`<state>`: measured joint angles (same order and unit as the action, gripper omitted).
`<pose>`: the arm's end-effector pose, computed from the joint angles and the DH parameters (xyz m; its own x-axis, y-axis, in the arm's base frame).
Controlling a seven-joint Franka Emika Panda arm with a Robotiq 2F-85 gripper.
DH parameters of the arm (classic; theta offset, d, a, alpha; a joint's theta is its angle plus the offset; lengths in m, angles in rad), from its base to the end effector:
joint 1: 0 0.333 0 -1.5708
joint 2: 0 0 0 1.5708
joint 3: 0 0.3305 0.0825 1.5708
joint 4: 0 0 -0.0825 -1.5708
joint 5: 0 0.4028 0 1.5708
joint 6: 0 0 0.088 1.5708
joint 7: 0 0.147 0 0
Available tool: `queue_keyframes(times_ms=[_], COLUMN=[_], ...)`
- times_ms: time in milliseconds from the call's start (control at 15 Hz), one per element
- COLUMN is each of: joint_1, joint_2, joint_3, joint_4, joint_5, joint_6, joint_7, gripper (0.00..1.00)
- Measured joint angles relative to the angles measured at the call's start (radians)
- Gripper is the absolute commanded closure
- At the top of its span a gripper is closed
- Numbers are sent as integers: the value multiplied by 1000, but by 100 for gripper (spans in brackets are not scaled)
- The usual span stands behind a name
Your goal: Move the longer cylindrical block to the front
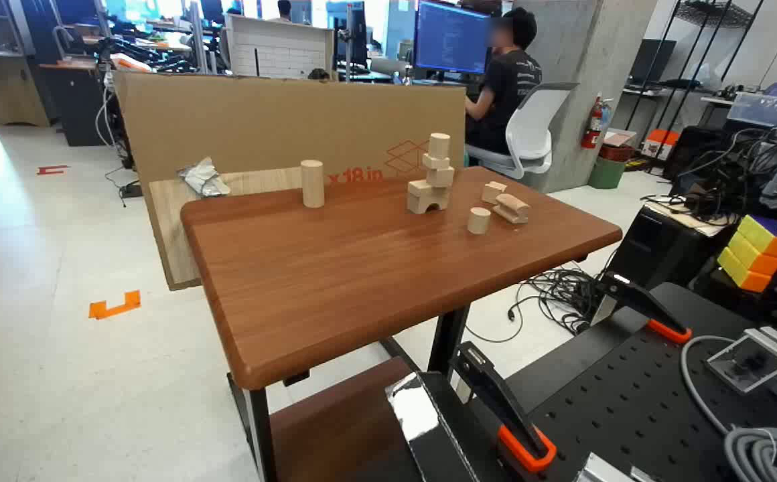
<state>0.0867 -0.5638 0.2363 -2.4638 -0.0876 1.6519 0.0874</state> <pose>0.3370 0.1005 0.4370 0.9567 0.1676 -0.2380 0.2228 -0.9478 0.2280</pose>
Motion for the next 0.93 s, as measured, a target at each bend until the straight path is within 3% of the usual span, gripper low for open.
queue_keyframes(times_ms=[667, 933], joint_1=[1, 0], joint_2=[21, 149], joint_3=[-3, -16], joint_4=[7, 54], joint_5=[4, 53], joint_6=[16, 177], joint_7=[9, 68], gripper=[0, 0])
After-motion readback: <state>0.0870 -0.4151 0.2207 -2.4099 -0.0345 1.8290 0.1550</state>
